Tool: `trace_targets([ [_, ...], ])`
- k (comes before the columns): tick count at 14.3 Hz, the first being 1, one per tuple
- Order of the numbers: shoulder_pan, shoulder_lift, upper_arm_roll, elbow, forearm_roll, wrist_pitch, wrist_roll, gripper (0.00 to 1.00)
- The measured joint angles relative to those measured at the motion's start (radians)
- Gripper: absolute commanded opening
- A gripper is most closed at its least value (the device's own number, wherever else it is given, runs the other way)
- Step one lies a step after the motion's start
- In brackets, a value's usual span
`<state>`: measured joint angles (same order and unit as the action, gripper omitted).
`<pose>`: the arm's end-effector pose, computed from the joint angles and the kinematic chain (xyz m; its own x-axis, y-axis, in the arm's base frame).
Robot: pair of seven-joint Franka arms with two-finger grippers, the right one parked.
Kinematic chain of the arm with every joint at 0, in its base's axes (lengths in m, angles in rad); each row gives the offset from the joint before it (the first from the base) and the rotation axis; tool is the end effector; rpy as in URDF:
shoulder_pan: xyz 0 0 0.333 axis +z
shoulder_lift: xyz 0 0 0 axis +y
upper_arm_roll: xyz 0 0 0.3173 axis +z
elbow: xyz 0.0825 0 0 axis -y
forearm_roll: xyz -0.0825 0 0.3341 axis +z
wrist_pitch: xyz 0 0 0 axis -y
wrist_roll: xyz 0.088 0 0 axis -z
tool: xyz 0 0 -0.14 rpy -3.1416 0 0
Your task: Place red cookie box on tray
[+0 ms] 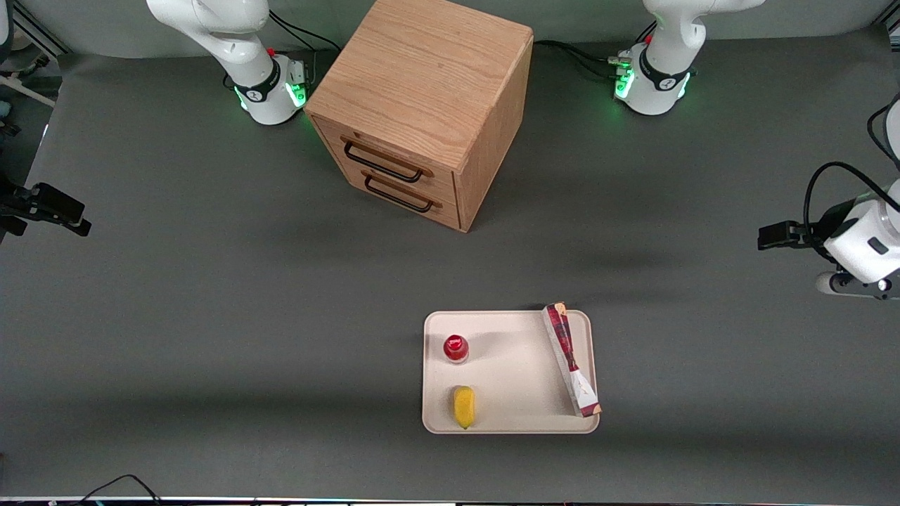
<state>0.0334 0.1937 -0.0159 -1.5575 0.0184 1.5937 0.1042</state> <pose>0.5503 0.0128 0.4977 0.9836 -0.0874 -0.1575 -0.0883 -0.9961 0.0014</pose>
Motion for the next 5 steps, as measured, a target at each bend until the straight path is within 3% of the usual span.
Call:
trace_targets([
  [5,-0.003,-0.025,0.000,0.106,0.001,-0.099,0.016,1.00],
])
